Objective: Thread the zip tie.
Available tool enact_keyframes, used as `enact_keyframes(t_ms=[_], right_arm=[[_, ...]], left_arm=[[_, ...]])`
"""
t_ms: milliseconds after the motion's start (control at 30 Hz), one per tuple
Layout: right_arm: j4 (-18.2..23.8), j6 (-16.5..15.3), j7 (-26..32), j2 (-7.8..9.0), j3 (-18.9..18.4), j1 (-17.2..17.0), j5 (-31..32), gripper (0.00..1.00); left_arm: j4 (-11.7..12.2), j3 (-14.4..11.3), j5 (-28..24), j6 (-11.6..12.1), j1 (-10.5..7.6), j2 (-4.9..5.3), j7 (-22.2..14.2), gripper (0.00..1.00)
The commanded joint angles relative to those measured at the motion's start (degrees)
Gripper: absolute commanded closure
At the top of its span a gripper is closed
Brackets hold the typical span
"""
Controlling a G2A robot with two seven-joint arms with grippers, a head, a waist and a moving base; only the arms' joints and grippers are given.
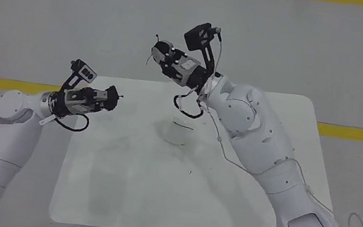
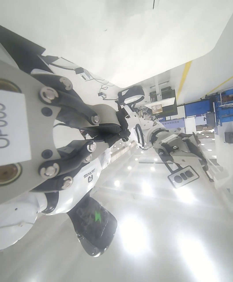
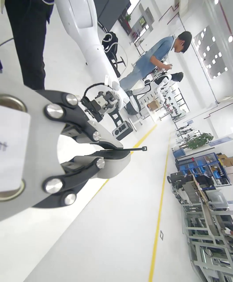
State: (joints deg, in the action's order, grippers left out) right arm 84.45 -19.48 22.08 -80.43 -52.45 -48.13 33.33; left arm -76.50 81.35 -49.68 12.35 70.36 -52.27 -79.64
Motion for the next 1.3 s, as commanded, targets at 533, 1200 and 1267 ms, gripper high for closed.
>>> enact_keyframes(t_ms=[533, 1200, 1267], right_arm=[[3.2, 0.0, -3.6, 3.36, 7.8, 3.2, -0.7, 1.00], [3.0, 0.0, -4.3, 3.81, 9.0, 4.0, -0.7, 1.00], [3.0, 0.0, -4.3, 3.81, 9.0, 4.0, -0.7, 1.00]], left_arm=[[6.9, -2.7, -2.2, -8.3, -6.16, -0.36, 0.0, 1.00], [8.4, -3.8, -1.0, -8.0, -7.66, -0.48, 0.2, 1.00], [8.4, -3.8, -1.0, -8.0, -7.66, -0.48, 0.2, 1.00]])
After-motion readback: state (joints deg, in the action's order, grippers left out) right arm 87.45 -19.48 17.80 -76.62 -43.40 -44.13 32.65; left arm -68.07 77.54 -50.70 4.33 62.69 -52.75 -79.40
